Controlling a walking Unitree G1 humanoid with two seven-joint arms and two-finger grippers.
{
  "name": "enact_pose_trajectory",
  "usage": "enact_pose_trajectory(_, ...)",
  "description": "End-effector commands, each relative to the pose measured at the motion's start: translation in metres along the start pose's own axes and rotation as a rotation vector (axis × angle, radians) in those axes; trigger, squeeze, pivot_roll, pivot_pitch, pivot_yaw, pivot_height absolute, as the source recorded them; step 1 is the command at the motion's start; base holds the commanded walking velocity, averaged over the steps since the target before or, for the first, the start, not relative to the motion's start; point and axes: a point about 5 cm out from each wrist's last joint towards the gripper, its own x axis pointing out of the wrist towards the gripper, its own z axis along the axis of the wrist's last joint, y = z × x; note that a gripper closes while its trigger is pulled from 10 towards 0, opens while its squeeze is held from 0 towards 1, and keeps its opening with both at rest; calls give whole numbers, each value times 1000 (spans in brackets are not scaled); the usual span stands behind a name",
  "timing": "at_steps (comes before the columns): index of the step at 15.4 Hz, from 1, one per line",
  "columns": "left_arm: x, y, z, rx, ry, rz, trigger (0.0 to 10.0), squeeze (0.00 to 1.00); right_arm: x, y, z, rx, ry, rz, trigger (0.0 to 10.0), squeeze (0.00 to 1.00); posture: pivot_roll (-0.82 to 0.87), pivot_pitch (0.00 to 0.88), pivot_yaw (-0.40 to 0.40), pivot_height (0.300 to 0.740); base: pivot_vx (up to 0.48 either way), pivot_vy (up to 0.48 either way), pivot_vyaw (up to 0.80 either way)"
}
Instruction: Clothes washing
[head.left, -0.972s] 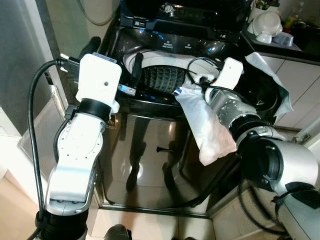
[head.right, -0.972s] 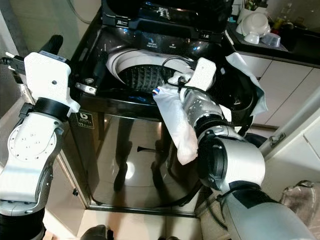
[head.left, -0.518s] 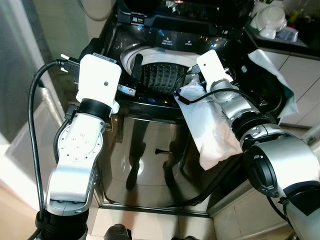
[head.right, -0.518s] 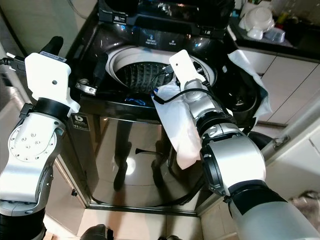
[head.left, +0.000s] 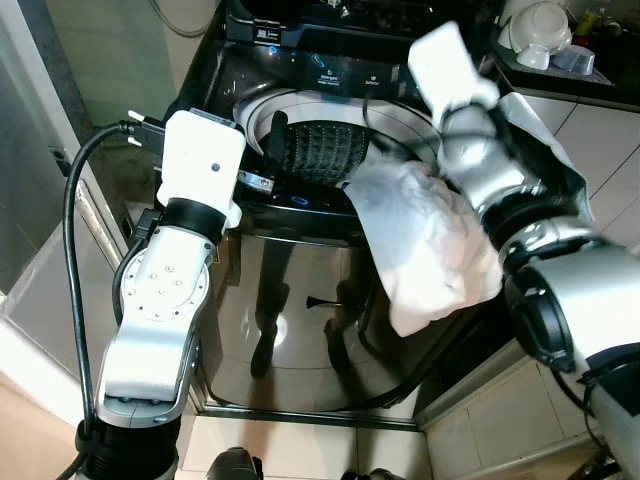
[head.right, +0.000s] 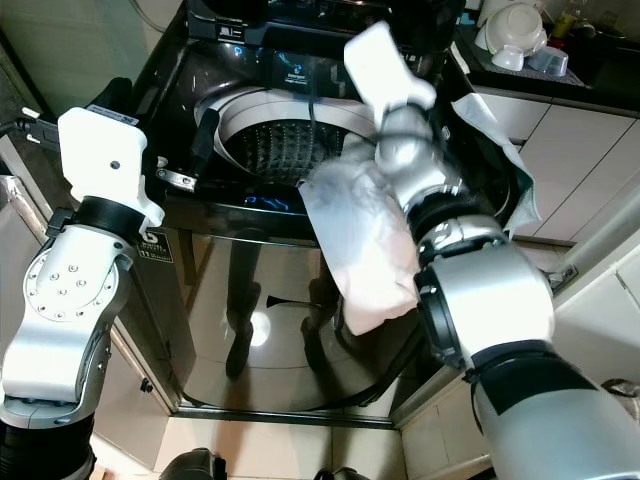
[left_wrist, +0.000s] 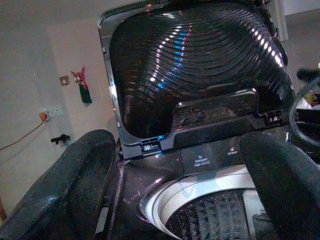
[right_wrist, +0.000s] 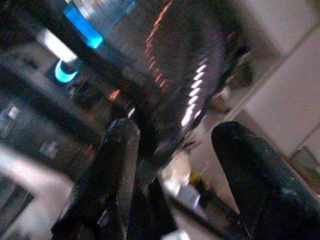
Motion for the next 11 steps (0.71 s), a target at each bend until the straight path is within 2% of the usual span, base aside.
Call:
enact_pose_trajectory(1, 3, -2, 1, 1, -6, -7, 10000, 0, 3, -13, -4, 125, 45, -56, 10000, 0, 180, 28, -101, 740, 0, 0, 0)
enact_pose_trajectory(2, 3, -2, 0, 2, -5, -7, 10000, 0, 4, -20, -16, 405, 167, -84, 10000, 0, 178, 27, -102, 740, 0, 0, 0)
enact_pose_trajectory(3, 3, -3, 0, 1, -5, -6, 10000, 0, 2, -23, -29, 747, 290, -101, 10000, 0, 173, 25, -105, 740, 0, 0, 0)
enact_pose_trajectory(4, 3, -3, -1, 1, -5, -6, 10000, 0, 2, -22, -32, 849, 318, -102, 10000, 0, 173, 25, -105, 740, 0, 0, 0)
enact_pose_trajectory(6, 2, -3, -3, -9, 2, -4, 10000, 0, 3, -21, -19, 737, 153, -26, 10000, 0, 148, 30, -92, 740, 0, 0, 0)
enact_pose_trajectory(8, 2, -5, -5, -18, 7, -20, 10000, 0, -1, -17, -26, 770, 174, -2, 10000, 0, 129, 26, -83, 740, 0, 0, 0)
enact_pose_trajectory(10, 4, -8, -6, -21, 3, -37, 10000, 0, -6, -12, -41, 886, 269, -4, 10000, 0, 114, 17, -71, 740, 0, 0, 0)
enact_pose_trajectory(11, 7, -9, -6, -25, -3, -42, 10000, 0, -11, -9, -52, 1095, 371, -39, 10000, 0, 111, 10, -66, 740, 0, 0, 0)
